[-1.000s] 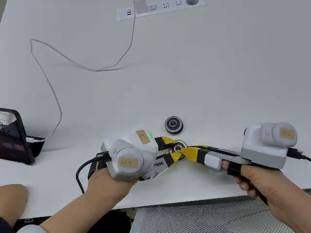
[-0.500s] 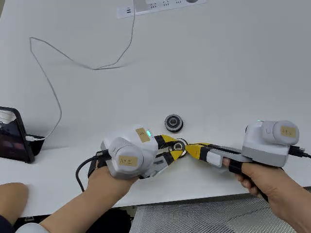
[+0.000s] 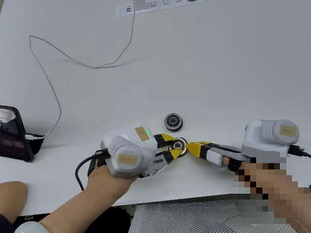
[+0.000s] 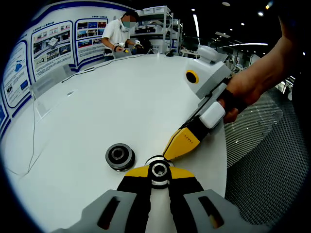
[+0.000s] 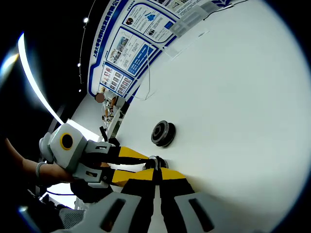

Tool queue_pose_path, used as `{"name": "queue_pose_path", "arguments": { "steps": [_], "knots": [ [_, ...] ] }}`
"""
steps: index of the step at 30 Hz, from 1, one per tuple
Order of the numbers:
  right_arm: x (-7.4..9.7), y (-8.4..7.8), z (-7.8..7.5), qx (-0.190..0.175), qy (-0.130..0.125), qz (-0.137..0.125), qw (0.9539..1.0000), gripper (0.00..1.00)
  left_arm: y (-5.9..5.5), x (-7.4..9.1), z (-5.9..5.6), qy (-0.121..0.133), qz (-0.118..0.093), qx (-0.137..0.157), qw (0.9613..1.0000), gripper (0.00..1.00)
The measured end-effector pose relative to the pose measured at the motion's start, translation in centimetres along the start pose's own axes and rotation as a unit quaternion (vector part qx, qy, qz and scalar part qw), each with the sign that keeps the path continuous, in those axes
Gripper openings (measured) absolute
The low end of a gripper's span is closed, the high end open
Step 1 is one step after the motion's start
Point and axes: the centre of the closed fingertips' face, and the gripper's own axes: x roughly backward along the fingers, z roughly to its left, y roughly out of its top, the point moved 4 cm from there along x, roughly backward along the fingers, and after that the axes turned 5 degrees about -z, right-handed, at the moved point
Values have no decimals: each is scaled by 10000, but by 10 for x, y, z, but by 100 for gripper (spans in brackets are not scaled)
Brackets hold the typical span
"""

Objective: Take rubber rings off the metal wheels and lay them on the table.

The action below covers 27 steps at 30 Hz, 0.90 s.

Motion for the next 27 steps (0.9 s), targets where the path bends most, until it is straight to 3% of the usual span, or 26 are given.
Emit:
{"name": "queue_pose_path", "arguments": {
  "steps": [27],
  "knots": [
    [1, 1, 1, 168, -18, -35, 9999, 1, 0, 0, 0, 1, -1, -2, 10000, 13]
  ]
}}
